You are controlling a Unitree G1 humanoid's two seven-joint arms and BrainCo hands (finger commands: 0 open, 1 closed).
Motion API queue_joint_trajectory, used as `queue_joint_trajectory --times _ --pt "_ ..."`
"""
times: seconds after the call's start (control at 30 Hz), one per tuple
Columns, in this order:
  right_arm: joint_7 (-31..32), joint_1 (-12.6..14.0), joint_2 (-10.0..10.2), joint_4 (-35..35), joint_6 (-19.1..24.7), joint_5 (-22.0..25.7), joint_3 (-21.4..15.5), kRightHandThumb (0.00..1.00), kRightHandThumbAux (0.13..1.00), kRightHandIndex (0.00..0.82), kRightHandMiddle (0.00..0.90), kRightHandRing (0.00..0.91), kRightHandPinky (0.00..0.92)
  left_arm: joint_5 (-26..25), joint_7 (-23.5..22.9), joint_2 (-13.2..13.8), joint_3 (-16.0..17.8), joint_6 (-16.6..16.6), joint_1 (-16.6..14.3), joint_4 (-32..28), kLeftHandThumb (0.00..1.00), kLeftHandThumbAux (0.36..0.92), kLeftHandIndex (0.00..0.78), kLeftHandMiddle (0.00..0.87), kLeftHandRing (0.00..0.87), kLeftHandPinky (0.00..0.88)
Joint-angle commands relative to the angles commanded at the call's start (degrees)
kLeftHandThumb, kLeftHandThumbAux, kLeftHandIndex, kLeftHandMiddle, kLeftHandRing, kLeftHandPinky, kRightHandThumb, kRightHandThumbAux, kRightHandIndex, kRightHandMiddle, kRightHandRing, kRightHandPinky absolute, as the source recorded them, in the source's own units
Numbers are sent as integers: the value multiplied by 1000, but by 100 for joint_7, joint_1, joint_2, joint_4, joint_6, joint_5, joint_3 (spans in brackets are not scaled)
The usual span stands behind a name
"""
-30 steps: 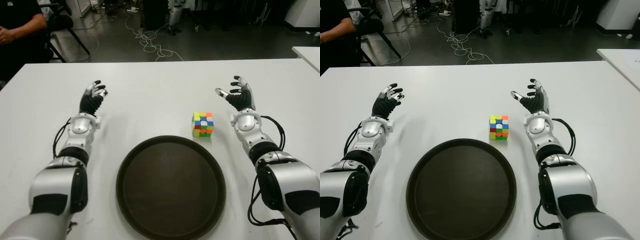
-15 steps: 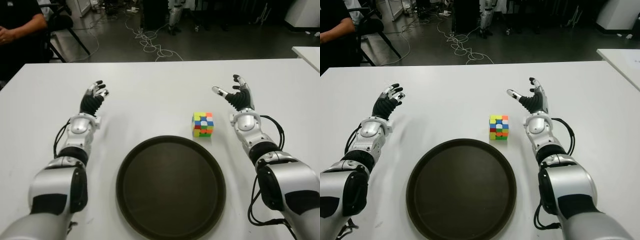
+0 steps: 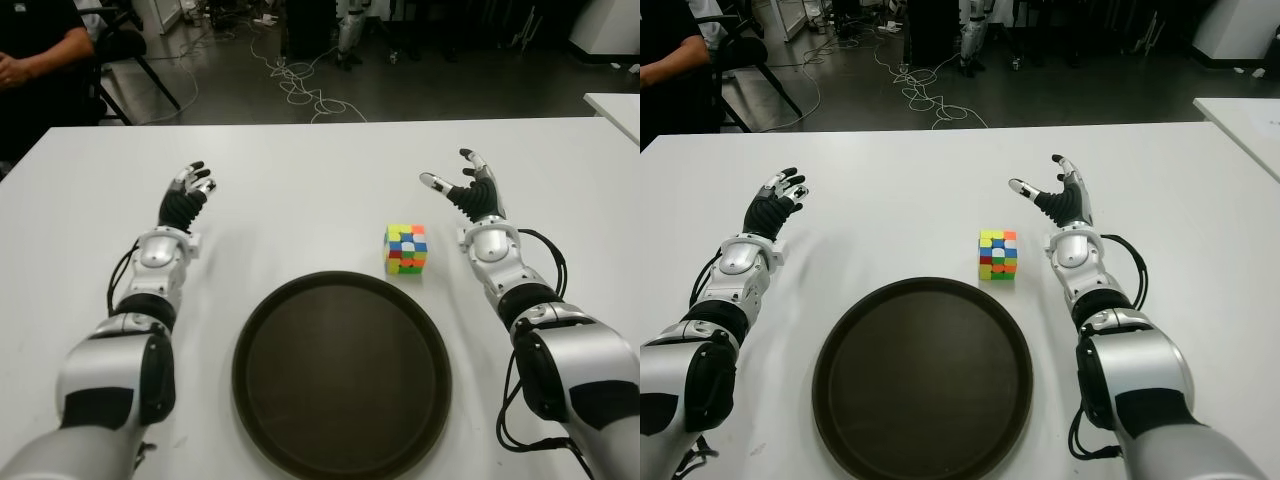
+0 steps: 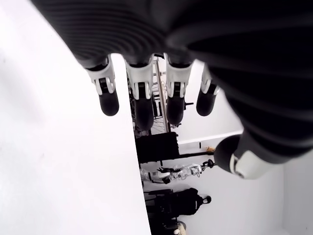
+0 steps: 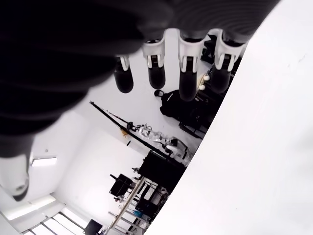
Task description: Pick up the Rubik's Cube and put it in the plate
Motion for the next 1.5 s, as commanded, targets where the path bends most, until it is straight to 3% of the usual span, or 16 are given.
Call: queue_joint_trajectory --times 0.53,0.8,1.13,1.3,1.5 --pt "42 -150 -97 -15 4 65 -101 2 453 76 57 72 86 -6 -1 5 7 -42 35 4 148 563 74 149 125 94" --pt "274 -286 -197 -85 -172 135 -169 94 438 49 45 55 85 -25 21 8 37 -53 40 5 159 569 73 149 127 96" --pt "429 -498 -450 -389 -734 -40 121 135 379 3 8 29 69 -16 7 25 35 -76 39 -1 160 567 73 139 117 87" --pt "194 -699 -645 -376 -784 -410 462 85 342 0 1 8 35 -49 -1 20 66 -50 30 -1 161 569 77 144 118 85" --pt "-273 -761 -737 -494 -934 -864 893 32 321 0 0 0 15 -43 12 24 67 -22 22 0 156 573 81 148 125 96"
